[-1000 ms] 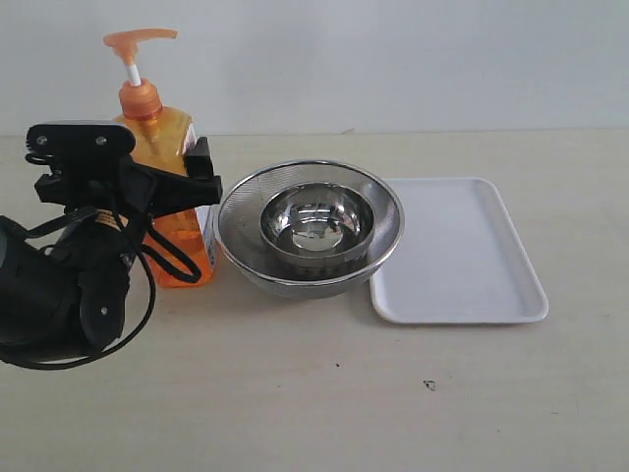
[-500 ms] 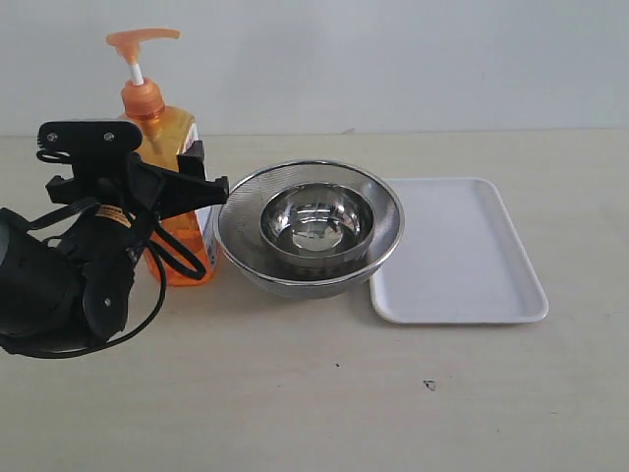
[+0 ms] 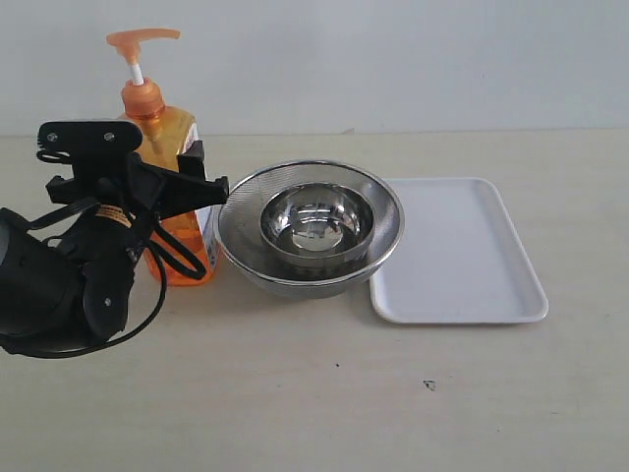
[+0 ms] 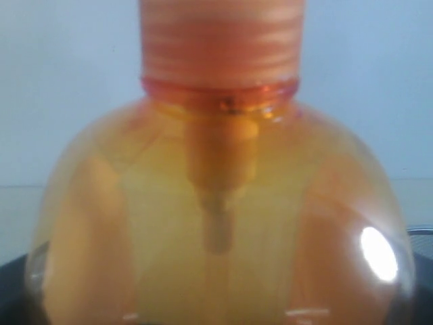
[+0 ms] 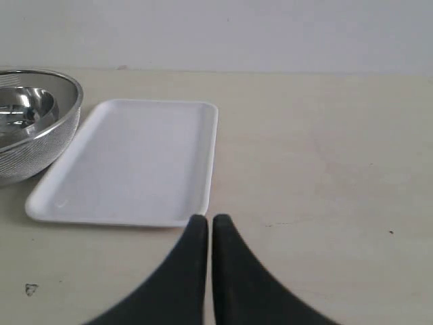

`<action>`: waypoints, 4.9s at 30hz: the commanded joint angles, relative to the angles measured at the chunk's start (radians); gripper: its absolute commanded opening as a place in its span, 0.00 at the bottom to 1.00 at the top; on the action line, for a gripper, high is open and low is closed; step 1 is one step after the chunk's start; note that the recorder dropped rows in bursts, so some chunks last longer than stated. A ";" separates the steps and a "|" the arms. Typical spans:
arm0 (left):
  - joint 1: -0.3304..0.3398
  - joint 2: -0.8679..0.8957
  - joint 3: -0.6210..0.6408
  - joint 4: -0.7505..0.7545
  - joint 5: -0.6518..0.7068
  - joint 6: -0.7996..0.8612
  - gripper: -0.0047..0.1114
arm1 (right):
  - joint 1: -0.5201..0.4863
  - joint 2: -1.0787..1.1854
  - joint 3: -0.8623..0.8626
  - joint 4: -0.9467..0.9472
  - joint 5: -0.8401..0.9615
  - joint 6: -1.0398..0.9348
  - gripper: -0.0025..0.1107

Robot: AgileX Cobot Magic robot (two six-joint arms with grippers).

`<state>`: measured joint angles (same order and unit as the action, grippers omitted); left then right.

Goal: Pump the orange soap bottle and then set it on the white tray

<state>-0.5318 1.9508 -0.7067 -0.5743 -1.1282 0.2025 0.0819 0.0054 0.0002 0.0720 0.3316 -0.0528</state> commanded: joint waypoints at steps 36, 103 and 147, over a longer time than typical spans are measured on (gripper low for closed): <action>0.003 0.004 -0.043 0.172 0.087 0.436 0.08 | -0.003 -0.005 0.000 -0.001 -0.354 0.209 0.02; 0.003 0.004 -0.098 0.171 0.300 0.471 0.08 | 0.316 1.585 -1.256 -1.300 -0.839 0.994 0.02; -0.001 0.004 -0.098 0.201 0.343 0.464 0.08 | 0.336 1.762 -1.408 -1.736 -0.924 1.517 0.02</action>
<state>-0.5297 1.9508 -0.8080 -0.3675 -0.8797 0.6915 0.4190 1.7717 -1.4013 -1.6807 -0.6022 1.4686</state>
